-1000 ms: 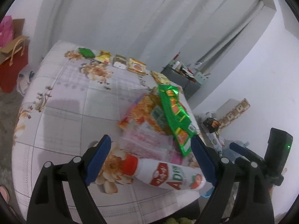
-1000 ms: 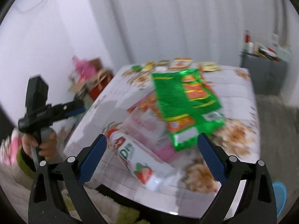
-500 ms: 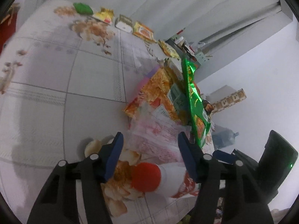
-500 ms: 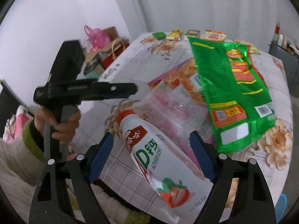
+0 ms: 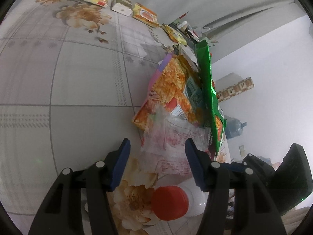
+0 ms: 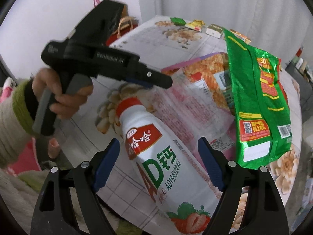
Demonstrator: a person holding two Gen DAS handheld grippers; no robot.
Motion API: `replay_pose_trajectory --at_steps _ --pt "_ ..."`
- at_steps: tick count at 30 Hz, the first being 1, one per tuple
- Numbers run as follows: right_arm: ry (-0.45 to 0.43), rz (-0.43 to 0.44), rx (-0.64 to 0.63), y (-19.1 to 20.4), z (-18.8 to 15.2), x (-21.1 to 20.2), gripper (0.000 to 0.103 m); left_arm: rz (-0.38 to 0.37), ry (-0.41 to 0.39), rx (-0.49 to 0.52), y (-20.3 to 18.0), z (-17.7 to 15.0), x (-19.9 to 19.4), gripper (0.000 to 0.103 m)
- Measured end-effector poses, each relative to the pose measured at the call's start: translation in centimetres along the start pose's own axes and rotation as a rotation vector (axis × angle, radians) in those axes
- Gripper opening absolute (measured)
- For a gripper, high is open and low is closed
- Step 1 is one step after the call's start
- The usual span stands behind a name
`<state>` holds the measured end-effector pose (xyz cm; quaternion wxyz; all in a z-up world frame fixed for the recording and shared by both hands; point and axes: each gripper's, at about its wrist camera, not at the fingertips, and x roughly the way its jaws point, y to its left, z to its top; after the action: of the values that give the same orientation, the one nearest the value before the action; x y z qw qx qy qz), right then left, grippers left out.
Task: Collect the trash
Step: 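Grasp the clear plastic bag with the left tool while the right tool grasps the white AD milk bottle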
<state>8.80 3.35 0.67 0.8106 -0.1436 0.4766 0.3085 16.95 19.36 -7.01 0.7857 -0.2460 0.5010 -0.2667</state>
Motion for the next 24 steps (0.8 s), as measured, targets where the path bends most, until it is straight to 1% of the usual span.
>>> replay_pose_trajectory --at_steps 1,4,6,8,9,10,13,16,17,19,20,21,24 --pt "0.011 -0.014 -0.011 0.2 -0.1 0.3 0.074 0.006 0.003 0.011 -0.1 0.1 0.1 0.055" --pt "0.034 -0.035 -0.034 0.6 -0.2 1.0 0.07 0.029 0.02 0.052 -0.6 0.2 0.3 0.047" --pt "0.031 -0.039 -0.038 0.7 -0.2 1.1 0.07 0.059 0.031 0.089 -1.0 0.2 0.5 0.04" --pt "0.029 -0.04 -0.042 0.8 -0.2 1.2 0.07 0.072 0.04 0.125 -1.3 0.0 0.6 0.037" --pt "0.028 -0.04 -0.042 0.8 -0.2 1.2 0.069 0.071 0.045 0.135 -1.4 -0.1 0.7 0.034" --pt "0.026 -0.04 -0.043 0.9 -0.2 1.2 0.069 0.07 0.048 0.146 -1.4 -0.2 0.8 0.034" --pt "0.02 -0.041 -0.046 1.0 -0.3 1.3 0.067 0.077 0.043 0.157 -1.4 -0.3 0.9 0.032" --pt "0.016 -0.045 -0.052 1.1 -0.3 1.4 0.067 0.079 0.033 0.158 -1.4 -0.3 0.9 0.027" --pt "0.016 -0.047 -0.052 1.1 -0.4 1.4 0.067 0.08 0.029 0.161 -1.3 -0.4 0.8 0.022" --pt "0.016 -0.046 -0.052 1.1 -0.4 1.4 0.066 0.084 0.021 0.164 -1.3 -0.4 0.7 0.019" --pt "0.016 -0.046 -0.052 1.2 -0.5 1.3 0.066 0.083 0.018 0.165 -1.3 -0.5 0.5 0.014" --pt "0.016 -0.046 -0.053 1.2 -0.5 1.3 0.066 0.081 0.011 0.168 -1.3 -0.5 0.3 0.012" --pt "0.016 -0.047 -0.052 1.2 -0.4 1.3 0.066 0.09 -0.017 0.167 -1.3 -0.8 -0.6 0.01"
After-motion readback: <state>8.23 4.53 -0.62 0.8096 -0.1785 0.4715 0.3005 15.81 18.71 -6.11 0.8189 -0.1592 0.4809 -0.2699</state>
